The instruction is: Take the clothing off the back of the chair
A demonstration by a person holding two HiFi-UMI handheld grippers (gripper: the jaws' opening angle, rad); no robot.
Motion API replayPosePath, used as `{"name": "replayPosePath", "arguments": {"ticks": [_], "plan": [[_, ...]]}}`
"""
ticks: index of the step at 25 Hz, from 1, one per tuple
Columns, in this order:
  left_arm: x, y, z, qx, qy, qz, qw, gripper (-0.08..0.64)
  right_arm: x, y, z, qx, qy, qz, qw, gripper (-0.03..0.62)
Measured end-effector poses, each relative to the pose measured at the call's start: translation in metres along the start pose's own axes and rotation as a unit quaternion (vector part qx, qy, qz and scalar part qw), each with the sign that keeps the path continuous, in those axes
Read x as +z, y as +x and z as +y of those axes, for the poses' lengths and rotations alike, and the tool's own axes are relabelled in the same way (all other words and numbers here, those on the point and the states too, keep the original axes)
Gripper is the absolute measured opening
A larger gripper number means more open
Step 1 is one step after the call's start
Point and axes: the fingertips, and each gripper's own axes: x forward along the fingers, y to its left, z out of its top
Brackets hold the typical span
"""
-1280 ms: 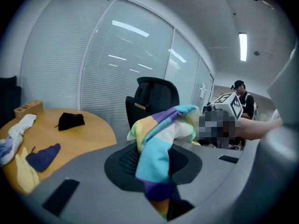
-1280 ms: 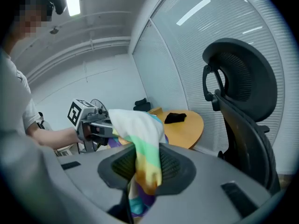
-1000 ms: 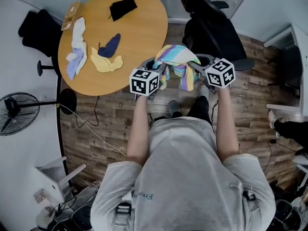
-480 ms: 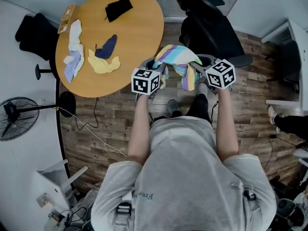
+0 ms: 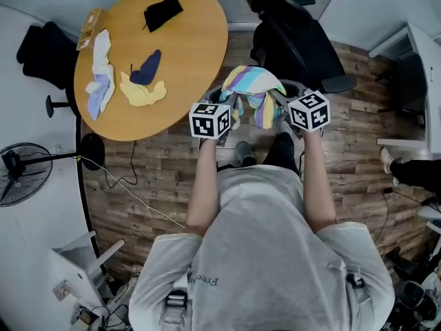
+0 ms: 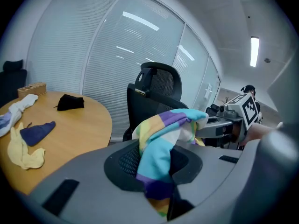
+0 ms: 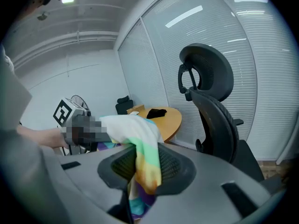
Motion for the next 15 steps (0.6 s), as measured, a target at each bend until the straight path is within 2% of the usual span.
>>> {"name": "replayPosePath", "arguments": {"ticks": [4,15], "plan": [[-0.0068,0.0015,-0.0022,0.003,-0.004,0.001,1.0,0.104,-0.0053,0.0009,-0.0025,-0.021,0.0,-0.002,1.0,0.107],[-0.0021,-0.0011,-0.0016,0.016,-0.009,-0.009,0.9998,0.104,-0.004,-0.0015,0.0008,-0.017,-0.008,-0.003,1.0,0.107]]}}
